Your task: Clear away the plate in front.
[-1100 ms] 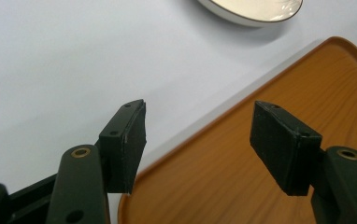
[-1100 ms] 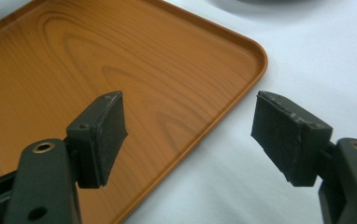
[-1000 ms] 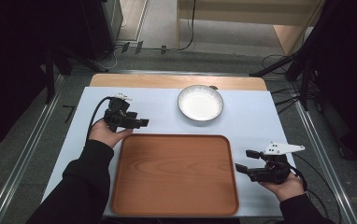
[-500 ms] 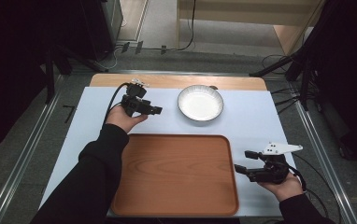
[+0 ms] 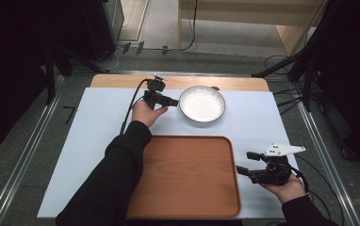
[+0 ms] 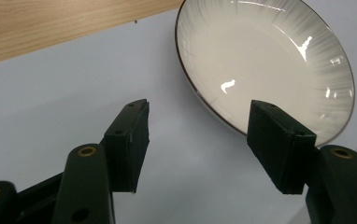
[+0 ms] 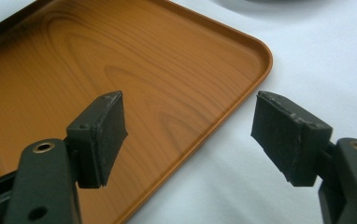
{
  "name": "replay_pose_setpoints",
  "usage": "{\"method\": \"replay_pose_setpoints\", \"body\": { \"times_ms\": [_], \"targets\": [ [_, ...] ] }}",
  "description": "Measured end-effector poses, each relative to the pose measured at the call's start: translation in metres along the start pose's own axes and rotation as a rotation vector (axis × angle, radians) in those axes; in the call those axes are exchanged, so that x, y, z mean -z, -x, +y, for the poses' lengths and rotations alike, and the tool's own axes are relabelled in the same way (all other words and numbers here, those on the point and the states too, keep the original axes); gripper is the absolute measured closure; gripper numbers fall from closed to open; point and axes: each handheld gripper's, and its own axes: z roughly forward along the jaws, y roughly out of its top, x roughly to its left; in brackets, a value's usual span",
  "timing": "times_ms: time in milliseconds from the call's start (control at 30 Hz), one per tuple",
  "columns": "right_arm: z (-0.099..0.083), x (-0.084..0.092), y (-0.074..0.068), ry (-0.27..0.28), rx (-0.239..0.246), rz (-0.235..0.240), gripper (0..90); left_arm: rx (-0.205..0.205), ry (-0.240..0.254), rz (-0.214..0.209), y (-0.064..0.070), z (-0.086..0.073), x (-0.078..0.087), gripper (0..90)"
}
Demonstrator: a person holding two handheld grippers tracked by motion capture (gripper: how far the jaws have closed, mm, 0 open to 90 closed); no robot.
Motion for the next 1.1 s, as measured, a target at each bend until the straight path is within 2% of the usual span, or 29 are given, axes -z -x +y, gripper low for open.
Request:
{"method": "replay_pose_setpoints", "body": {
  "times_ms": [67,200,233,267,333,433,467,500,600,667,733,800,867,967,1000,1067,1100],
  "targets": [
    [0.000,0.000,0.000,0.000,0.004,0.001,26.8,0.019,0.013,0.001,0.002,0.004,-0.012,40.2],
    [0.001,0.000,-0.001,-0.006,0.010,-0.001,27.0,0.101,0.045,-0.007,0.004,0.006,-0.031,43.9],
    [0.001,0.000,-0.001,-0.007,0.010,-0.001,27.0,0.132,0.061,-0.015,0.005,0.006,-0.038,45.6],
    [0.001,0.000,-0.001,-0.007,0.010,-0.001,27.0,0.132,0.061,-0.015,0.005,0.006,-0.038,46.9],
    [0.000,0.001,0.000,-0.001,0.012,-0.001,27.0,0.161,0.072,-0.020,0.006,0.005,-0.048,49.1],
    [0.000,0.002,0.001,0.001,0.014,-0.003,27.1,0.187,0.079,-0.004,0.009,0.004,-0.057,54.4],
    [0.000,0.002,0.001,0.001,0.014,-0.003,27.1,0.224,0.085,-0.021,0.009,0.004,-0.062,54.4],
    [0.000,0.002,0.001,0.000,0.010,-0.004,27.2,0.246,0.088,-0.017,0.009,0.003,-0.066,54.7],
    [0.000,0.002,0.002,0.009,0.014,-0.003,27.2,0.342,0.122,-0.028,0.005,0.000,-0.072,62.9],
    [0.001,0.002,0.003,0.012,0.017,-0.003,27.4,0.387,0.136,-0.045,0.001,-0.003,-0.077,68.5],
    [0.001,0.002,0.004,0.013,0.019,-0.002,27.4,0.372,0.144,-0.018,0.004,-0.004,-0.082,73.7],
    [0.002,0.002,0.004,0.018,0.015,-0.001,27.5,0.373,0.173,-0.001,0.007,-0.005,-0.085,73.5],
    [0.003,0.002,0.004,0.013,0.011,0.002,27.6,0.392,0.193,-0.014,0.007,-0.005,-0.087,74.0],
    [0.007,0.002,0.003,0.027,0.030,-0.002,27.7,0.461,0.222,-0.042,0.005,-0.006,-0.090,77.5],
    [0.008,0.003,0.003,0.029,0.025,-0.001,27.7,0.508,0.226,-0.078,0.002,-0.007,-0.091,79.1],
    [0.008,0.001,0.003,0.023,0.034,0.001,27.7,0.561,0.241,-0.118,-0.003,-0.009,-0.091,84.0],
    [0.008,0.001,0.003,0.023,0.034,0.001,27.7,0.595,0.250,-0.152,-0.006,-0.011,-0.091,84.0]
  ]
}}
